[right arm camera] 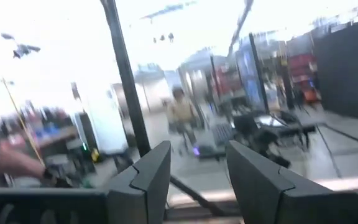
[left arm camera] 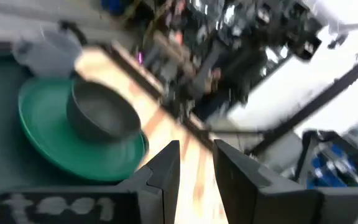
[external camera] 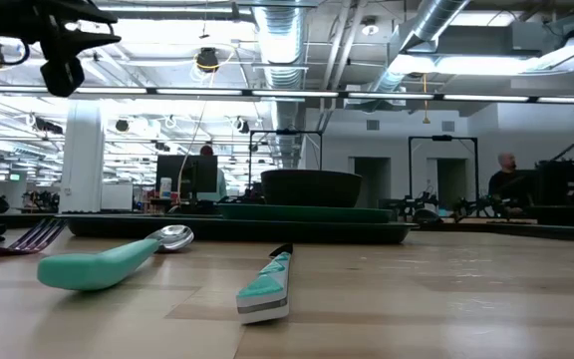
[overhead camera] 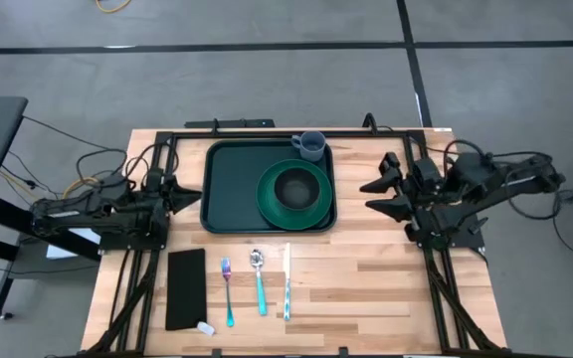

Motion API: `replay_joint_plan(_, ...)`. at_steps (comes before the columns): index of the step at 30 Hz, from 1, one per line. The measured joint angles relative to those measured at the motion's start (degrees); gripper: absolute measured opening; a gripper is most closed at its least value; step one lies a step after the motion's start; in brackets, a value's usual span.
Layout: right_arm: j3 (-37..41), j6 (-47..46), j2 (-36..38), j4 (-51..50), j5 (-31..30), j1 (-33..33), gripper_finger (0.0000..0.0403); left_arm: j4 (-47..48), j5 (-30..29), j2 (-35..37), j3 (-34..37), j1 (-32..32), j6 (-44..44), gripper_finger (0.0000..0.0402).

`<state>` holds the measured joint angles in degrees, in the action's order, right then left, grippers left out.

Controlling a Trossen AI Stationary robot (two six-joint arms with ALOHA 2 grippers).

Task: Set up tray
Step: Put the black napkin to the left of the green plate on the dark green serving tray

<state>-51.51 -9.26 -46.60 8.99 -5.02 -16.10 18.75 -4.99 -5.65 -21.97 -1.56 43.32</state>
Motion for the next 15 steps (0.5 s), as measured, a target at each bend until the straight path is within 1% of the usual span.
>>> replay_joint_plan(3,7.9,-4.3,2.3,9.1,0.0,0.1,0.0146,5.8,4.5,-3.8,-2.8,0.0,0.8,0.0084)
replay_joint_plan(5,11.5,-7.7,3.1,12.2,0.0,0.1,0.0145,9.9,7.4,-7.5,-5.4,0.0,0.7,0.0084)
replay_joint_plan(8,15.1,-12.3,3.2,15.8,0.0,0.1,0.0146,17.3,11.0,-14.3,-9.1,0.0,-1.8,0.0084)
replay_joint_plan(12,19.1,-13.2,3.3,22.5,0.4,-0.4,0.0148,24.7,15.8,-24.1,-12.7,1.0,-6.2,0.0084)
replay_joint_plan(15,22.7,-13.2,3.5,29.0,0.5,-0.8,0.0147,29.1,17.6,-31.4,-14.4,2.8,-8.9,0.0084)
